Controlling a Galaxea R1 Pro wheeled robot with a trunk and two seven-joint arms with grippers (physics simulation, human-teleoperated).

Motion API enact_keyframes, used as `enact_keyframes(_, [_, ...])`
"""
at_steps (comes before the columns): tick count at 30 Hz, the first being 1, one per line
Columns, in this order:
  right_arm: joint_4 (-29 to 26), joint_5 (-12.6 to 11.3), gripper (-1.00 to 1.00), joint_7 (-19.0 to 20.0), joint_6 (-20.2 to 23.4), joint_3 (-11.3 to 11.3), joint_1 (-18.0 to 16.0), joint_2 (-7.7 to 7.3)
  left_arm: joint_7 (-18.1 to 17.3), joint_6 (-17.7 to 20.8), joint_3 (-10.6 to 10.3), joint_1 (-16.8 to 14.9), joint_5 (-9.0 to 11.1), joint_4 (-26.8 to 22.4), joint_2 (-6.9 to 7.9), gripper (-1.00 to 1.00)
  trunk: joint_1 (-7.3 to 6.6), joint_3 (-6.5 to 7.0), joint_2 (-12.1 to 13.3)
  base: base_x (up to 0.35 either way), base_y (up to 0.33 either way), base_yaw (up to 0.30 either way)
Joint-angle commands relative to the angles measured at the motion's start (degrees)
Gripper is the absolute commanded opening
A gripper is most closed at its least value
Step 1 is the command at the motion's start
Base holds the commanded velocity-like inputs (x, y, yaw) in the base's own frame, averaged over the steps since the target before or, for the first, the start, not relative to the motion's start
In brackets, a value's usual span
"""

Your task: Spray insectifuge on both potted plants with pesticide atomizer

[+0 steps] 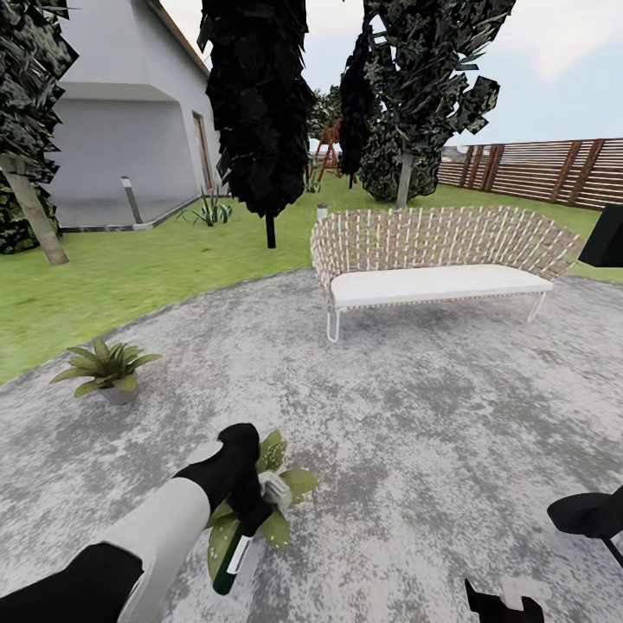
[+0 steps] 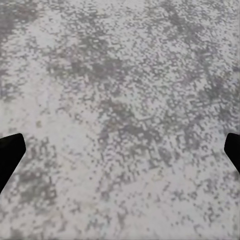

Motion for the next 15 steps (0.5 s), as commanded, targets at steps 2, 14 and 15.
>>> enact_keyframes(2, [0.02,0.17,1.0,0.44,-0.22,-0.49,-0.05,-0.01,-0.61,0.5,-0.03,0.3,-0.51,-0.04,0.41,-1.0,-0.01,-0.05,-0.02,0.0,0.0,0.0])
enact_keyframes(14, [0.02,0.17,1.0,0.44,-0.15,-0.49,-0.05,-0.01,-0.61,0.5,-0.08,-1.05,-0.51,-0.27,1.84,-1.0,-0.01,-0.05,-0.02,0.0,0.0,0.0])
enact_keyframes(15, [0.02,0.17,1.0,0.44,-0.14,-0.49,-0.05,-0.01,-0.61,0.5,-0.06,-1.03,-0.51,-0.22,1.94,-1.0,-0.01,-0.05,-0.02,0.0,0.0,0.0])
